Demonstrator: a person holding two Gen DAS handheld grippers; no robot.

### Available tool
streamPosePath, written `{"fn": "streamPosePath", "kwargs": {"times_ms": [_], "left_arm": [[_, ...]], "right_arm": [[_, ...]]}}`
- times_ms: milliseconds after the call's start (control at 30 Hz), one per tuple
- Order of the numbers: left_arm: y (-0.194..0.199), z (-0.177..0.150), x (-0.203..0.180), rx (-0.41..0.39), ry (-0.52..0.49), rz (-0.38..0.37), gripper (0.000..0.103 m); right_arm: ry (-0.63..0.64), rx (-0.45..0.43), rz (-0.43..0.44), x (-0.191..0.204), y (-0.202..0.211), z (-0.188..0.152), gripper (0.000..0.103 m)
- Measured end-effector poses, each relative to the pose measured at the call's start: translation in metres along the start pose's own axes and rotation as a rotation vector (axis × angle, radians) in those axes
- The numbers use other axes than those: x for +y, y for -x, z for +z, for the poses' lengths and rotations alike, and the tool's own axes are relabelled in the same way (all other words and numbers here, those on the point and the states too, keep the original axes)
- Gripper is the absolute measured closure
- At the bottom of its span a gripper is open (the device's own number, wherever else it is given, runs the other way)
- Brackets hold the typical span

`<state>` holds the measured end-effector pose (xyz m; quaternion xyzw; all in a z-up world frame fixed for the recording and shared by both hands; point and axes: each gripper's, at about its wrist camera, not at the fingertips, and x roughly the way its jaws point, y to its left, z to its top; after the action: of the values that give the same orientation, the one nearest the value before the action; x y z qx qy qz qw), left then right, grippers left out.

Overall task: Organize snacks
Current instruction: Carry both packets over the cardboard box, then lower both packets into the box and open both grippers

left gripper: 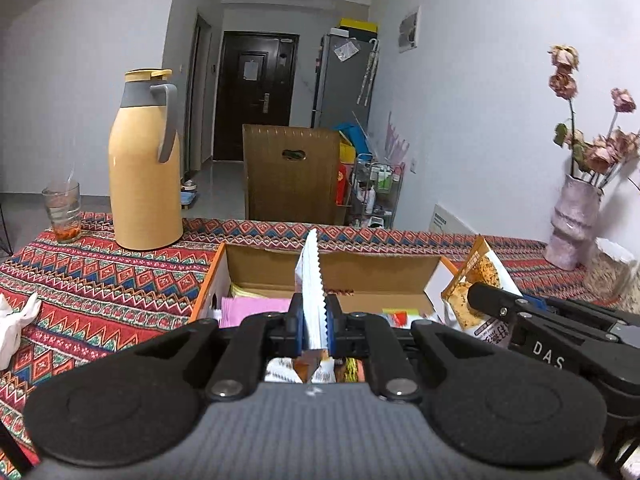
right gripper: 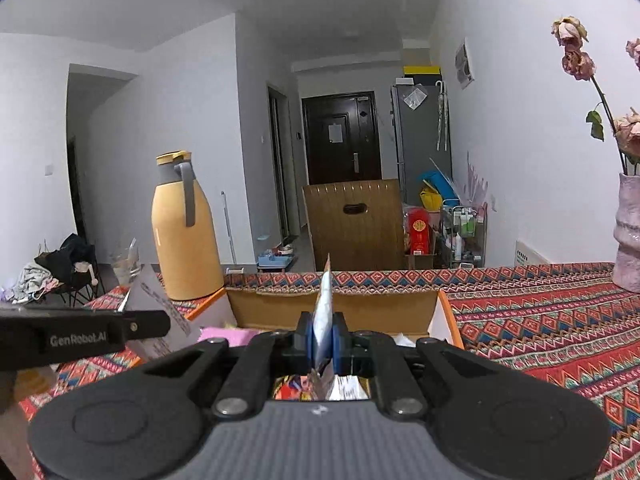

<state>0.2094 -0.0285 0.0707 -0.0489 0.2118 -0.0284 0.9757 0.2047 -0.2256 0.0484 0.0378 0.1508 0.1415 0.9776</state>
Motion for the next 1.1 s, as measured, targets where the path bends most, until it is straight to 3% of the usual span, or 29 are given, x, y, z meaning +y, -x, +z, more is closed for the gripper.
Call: {"fn": "streamPosePath", "kwargs": {"times_ms": [233, 400, 767, 833, 867, 900, 933, 967, 1000, 1033, 1067, 1100], "left_arm": [[-0.028, 0.011, 0.007, -0.021, 0.033, 0.04, 0.092], [-0.042, 0.002, 0.015, -0.04, 0.058, 0.071, 0.092], [-0.06, -0.01, 0.028, 0.008, 0.068, 0.065, 0.091], [-0.058, -0.011, 0.028, 0.0, 0.071, 0.069, 0.085], [-0.056, -0.011, 0.029, -0.007, 0.075, 0.071, 0.073], [-0.055, -0.01, 0.031, -0.013, 0.083, 0.076, 0.05], [-0.054, -0.011, 0.032, -0.021, 0.092, 0.089, 0.038], [-0.052, -0.012, 0.033, -0.035, 0.101, 0.105, 0.019], [-0.05, -0.012, 0.033, -0.052, 0.105, 0.122, 0.01], [-0.048, -0.013, 0.033, -0.061, 0.108, 0.136, 0.005], [-0.047, -0.013, 0.033, -0.068, 0.116, 0.146, 0.0], [-0.046, -0.012, 0.034, -0.073, 0.123, 0.152, 0.0]], "right_arm": [[-0.025, -0.001, -0.028, -0.006, -0.036, 0.008, 0.094], [-0.026, -0.029, -0.069, -0.009, -0.053, 0.004, 0.094], [-0.024, 0.023, -0.052, -0.013, -0.076, -0.019, 0.094], [-0.028, 0.03, -0.061, -0.014, -0.077, -0.02, 0.092], [-0.032, 0.032, -0.064, -0.016, -0.077, -0.021, 0.091], [-0.038, 0.033, -0.07, -0.018, -0.076, -0.021, 0.09], [-0.042, 0.035, -0.075, -0.019, -0.075, -0.02, 0.087], [-0.046, 0.038, -0.078, -0.021, -0.075, -0.019, 0.072], [-0.054, 0.037, -0.084, -0.022, -0.074, -0.019, 0.06], [-0.06, 0.032, -0.095, -0.024, -0.072, -0.019, 0.032], [-0.063, 0.023, -0.109, -0.025, -0.071, -0.019, 0.011], [-0.065, 0.014, -0.12, -0.025, -0.069, -0.019, 0.005]]}}
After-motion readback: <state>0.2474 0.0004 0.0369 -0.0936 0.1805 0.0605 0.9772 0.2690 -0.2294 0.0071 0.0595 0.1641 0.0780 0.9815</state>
